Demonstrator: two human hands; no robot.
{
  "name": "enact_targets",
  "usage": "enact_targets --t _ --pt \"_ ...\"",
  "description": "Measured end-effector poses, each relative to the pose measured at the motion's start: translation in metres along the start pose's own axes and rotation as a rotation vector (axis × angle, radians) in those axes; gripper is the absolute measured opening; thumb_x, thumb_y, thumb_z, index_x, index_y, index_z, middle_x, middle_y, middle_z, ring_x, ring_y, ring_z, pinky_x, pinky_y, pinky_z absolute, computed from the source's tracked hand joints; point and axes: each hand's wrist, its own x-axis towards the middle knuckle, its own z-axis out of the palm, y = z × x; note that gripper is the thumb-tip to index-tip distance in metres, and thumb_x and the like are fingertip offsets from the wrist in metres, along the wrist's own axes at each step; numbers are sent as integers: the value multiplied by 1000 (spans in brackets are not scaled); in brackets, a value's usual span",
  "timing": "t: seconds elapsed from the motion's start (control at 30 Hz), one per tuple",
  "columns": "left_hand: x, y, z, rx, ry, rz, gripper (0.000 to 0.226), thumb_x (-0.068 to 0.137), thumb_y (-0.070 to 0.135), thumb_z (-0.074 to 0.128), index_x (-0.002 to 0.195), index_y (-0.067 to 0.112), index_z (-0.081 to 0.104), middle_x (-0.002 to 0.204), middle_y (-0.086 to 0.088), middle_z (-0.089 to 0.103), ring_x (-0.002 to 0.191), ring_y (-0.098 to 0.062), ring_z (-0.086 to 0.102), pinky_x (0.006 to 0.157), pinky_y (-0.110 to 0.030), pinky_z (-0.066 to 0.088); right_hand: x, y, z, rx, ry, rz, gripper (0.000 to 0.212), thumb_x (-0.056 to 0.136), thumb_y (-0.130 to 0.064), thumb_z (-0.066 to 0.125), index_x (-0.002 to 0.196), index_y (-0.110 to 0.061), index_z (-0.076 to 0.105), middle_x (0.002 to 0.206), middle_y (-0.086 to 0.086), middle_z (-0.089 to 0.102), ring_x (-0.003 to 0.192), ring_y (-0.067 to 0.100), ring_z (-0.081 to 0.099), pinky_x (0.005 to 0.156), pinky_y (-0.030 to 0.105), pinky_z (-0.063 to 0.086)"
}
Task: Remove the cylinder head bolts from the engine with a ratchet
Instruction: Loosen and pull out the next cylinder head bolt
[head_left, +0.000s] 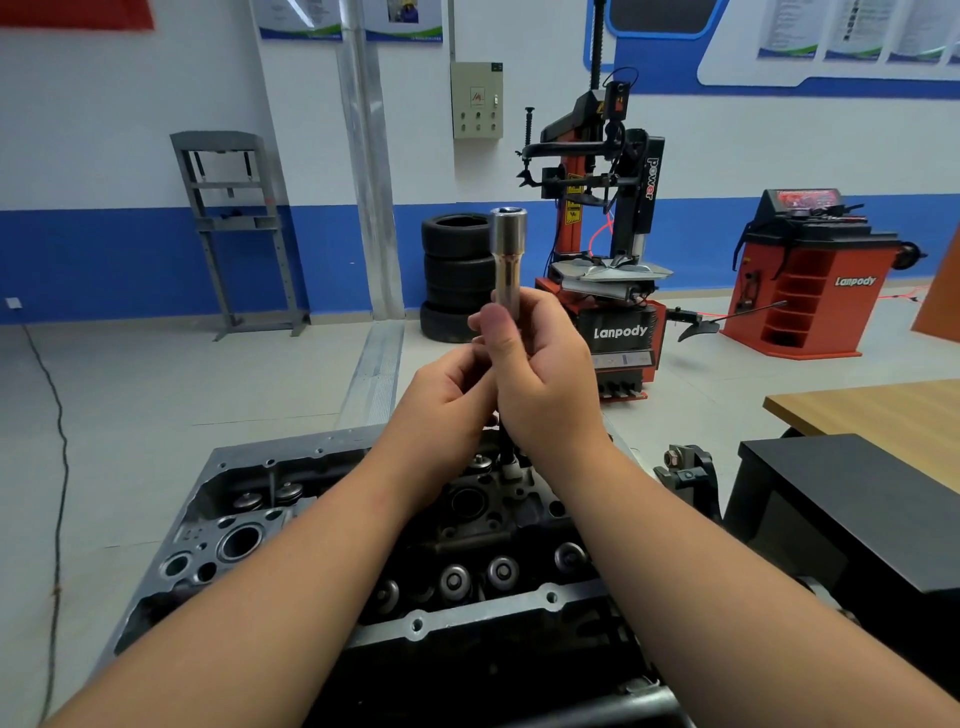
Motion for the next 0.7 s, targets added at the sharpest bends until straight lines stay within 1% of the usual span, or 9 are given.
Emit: enact_targets --t 0.07,0.13,0.17,0.23,0.33,0.43,0.53,0.63,0.7 --pt "1 0 0 10 22 11 15 102 28 65 115 29 72 106 1 79 100 -21 75 84 -41 64 0 0 -1 -31 18 -31 13 95 -37 61 97 -24 57 80 -13 63 75 1 62 65 12 46" --pt "1 0 -1 5 35 -4 12 101 31 66 110 35 74 106 0 78 100 -27 74 87 -51 62 -1 1 -1 -38 12 -44 11 96 -34 61 94 -23 59 79 -15 63 76 0 63 66 11 45" --pt "0 0 -1 -8 28 -17 12 101 35 65 108 35 74 105 -1 78 101 -30 73 88 -52 61 -1 2 -1 -35 6 -40 12 97 -33 60 95 -22 61 80 -13 65 77 1 63 66 11 46" --pt "-2 1 0 -50 -1 -54 20 105 40 56 110 31 74 103 -3 79 98 -28 74 84 -46 62 -1 3 -1 -29 -9 -18 23 100 -35 54 97 -16 65 84 -8 68 79 5 65 66 15 48" --pt "-2 1 1 -67 -38 -64 28 110 34 48 115 20 72 100 -5 79 93 -20 75 77 -30 61 0 4 0 -2 -19 25 31 101 -38 46 101 -15 66 90 -8 71 85 5 66 72 17 50" --pt "-1 0 0 -7 -8 -13 22 108 33 55 113 23 74 101 -7 78 97 -29 74 81 -41 62 1 2 1 22 -14 28 23 99 -39 48 100 -21 63 87 -10 69 82 3 65 71 14 48" --pt "0 1 0 26 6 27 14 102 29 65 112 34 73 105 3 79 99 -17 75 83 -36 63 -1 1 -1 -18 5 -28 14 95 -37 62 99 -24 58 79 -15 62 75 -2 61 67 9 43" --pt "0 0 0 -3 36 14 14 101 27 67 110 36 71 104 1 78 99 -21 75 86 -45 63 -1 1 -1 -34 -16 -42 16 97 -35 59 97 -19 63 83 -13 66 80 2 65 69 13 48" --pt "-1 1 1 -47 23 -17 15 104 34 60 114 29 71 104 0 79 97 -20 75 85 -42 63 0 2 0 -32 -50 -11 27 100 -35 52 99 -13 67 86 -10 69 84 6 67 72 18 51"
